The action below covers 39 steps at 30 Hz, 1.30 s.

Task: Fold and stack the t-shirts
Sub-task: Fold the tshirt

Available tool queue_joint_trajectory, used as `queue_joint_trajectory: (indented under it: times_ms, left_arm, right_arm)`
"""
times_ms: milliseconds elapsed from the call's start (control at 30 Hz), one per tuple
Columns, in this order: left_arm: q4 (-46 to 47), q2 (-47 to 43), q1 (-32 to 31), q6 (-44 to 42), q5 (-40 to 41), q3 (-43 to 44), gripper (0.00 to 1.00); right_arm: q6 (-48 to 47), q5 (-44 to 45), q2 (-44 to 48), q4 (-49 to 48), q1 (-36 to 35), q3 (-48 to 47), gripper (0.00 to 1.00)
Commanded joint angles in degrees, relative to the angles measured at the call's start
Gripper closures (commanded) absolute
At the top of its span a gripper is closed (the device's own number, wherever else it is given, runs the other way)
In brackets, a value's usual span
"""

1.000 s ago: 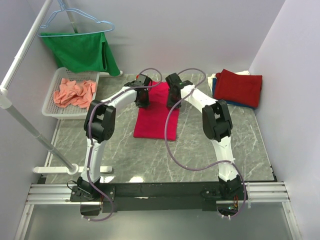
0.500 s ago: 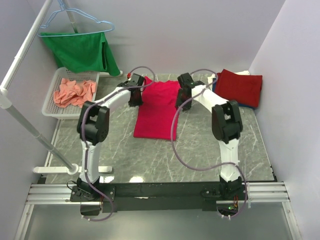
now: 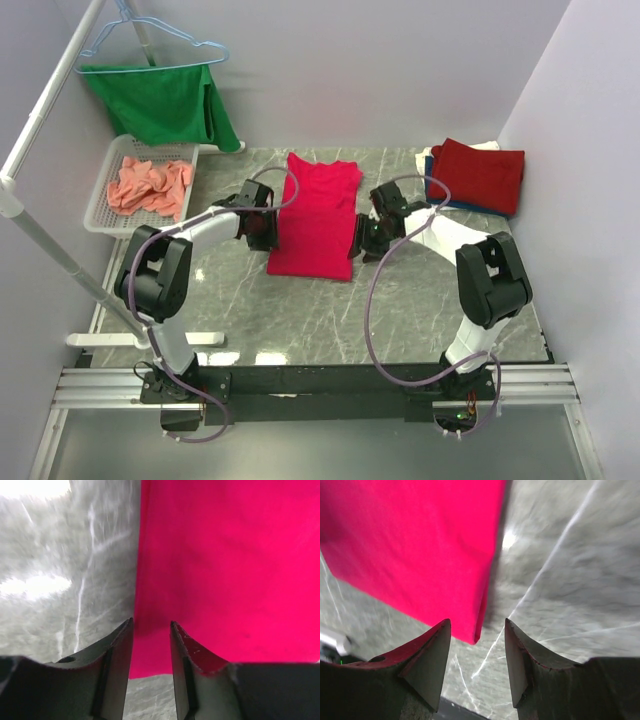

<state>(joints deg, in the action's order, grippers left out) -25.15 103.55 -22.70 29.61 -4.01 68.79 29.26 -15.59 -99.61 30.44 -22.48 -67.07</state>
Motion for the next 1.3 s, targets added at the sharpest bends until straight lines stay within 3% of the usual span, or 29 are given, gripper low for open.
queue_joint_trajectory:
  times_ms: [0, 367, 733, 1033, 1133, 1267]
  left_arm:
    - [4.49, -2.30, 0.38, -0.69, -4.34, -3.04, 0.60]
    - [5.81, -2.82, 0.99, 1.42, -8.99, -7.27, 0.61]
    - [-0.42, -1.42, 0.99, 3.26, -7.50, -6.92, 0.60]
    - [-3.68, -2.82, 0.99, 2.74, -6.89, -8.50, 0.60]
    - [-3.86, -3.17, 0.99, 3.00, -7.41, -8.50, 0.62]
    - [-2.63, -3.09, 0.99, 3.53, -8.99, -9.64, 0.75]
  right_arm:
    - [-0.87, -7.60, 2.40, -8.37, -0.46, 4.66, 0.45]
    - [0.36, -10.86, -0.05, -13.03, -1.43, 9.41, 0.48]
    - [-0.07, -12.97, -1.99, -13.03, -2.04, 10.73, 0.59]
    - [0.01, -13.06, -2.69, -13.65, -2.31, 12.31, 0.62]
    - [-0.08, -12.97, -3.57, -13.47, -2.39, 12.22, 0.65]
    - [-0.25, -12.36, -4.36, -13.21, -2.48, 11.96, 0.73]
